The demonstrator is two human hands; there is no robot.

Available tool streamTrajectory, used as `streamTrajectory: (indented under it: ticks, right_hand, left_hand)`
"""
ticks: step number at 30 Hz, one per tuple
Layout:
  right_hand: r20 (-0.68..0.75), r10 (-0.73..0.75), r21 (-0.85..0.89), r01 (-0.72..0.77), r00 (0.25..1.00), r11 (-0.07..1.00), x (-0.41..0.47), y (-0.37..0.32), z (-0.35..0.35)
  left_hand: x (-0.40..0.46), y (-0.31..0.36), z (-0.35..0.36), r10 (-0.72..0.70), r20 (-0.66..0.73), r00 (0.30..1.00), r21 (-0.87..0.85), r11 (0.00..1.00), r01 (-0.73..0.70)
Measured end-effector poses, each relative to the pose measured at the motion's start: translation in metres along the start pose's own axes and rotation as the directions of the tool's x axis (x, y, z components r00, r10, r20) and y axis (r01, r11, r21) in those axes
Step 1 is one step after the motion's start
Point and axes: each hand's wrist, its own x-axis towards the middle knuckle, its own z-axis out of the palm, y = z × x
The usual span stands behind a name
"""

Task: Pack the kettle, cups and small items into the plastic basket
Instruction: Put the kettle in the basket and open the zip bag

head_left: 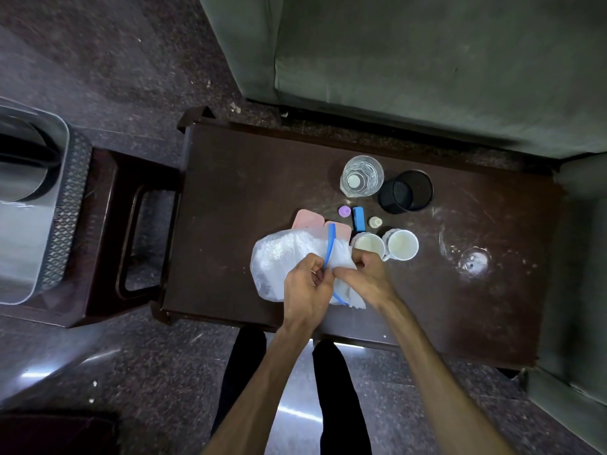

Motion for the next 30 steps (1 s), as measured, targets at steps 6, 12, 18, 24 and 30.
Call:
streamTrajectory:
  ticks: [6, 12, 18, 24, 30]
  right_hand:
    - [-0.069, 0.007, 0.075, -0.001, 0.998, 0.997, -0.004, -0.01, -0.004]
    - [-0.045, 0.088, 0.089, -0.084, 0.995, 0.993, -0.003, -0.013, -0.004]
    - [-0.139, 0.088, -0.012, -0.091, 0.986, 0.996, 0.0, -0.008, -0.009]
    - [-0.08, -0.072, -0.36, 0.038, 0.994, 0.932, -0.006, -0.017, -0.025]
    - [-0.109, -0.15, -0.438, 0.088, 0.983, 0.894, -0.016, -0.028, -0.046]
  left_hand:
    - [0.0, 0.0, 0.0, -0.002, -0.011, 1.0, 0.027, 1.0, 0.002]
    - [0.002, 0.0, 0.002, 0.011, -0.006, 1.0, 0.017, 1.0, -0.011]
    - [0.003, 0.0, 0.001, 0.0, 0.012, 1.0, 0.03, 1.0, -0.001]
    - [0.002, 0.001, 0.002, -0.001, 0.017, 1.0, 0.056, 0.998, 0.0]
    - [0.0, 0.006, 0.003, -0.006, -0.022, 1.0, 0.058, 0.998, 0.007]
